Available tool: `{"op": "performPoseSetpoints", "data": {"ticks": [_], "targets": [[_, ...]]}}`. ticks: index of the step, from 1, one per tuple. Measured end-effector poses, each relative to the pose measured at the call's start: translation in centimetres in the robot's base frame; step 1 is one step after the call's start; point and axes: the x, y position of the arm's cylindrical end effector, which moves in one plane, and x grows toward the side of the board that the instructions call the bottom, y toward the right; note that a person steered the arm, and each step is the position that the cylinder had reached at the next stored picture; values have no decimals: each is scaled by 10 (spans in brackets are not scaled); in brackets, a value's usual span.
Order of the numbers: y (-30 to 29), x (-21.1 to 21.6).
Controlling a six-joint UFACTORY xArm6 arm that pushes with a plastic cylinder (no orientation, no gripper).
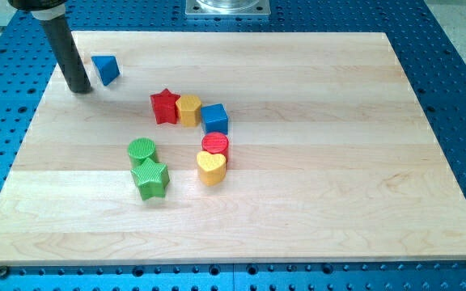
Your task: Push the cube into the red circle
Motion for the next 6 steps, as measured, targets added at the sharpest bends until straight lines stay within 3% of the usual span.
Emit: {"op": "performPoseSetpoints", "data": {"ticks": [3, 4, 6], "targets": [[50, -72], [47, -30], [204, 25]]}}
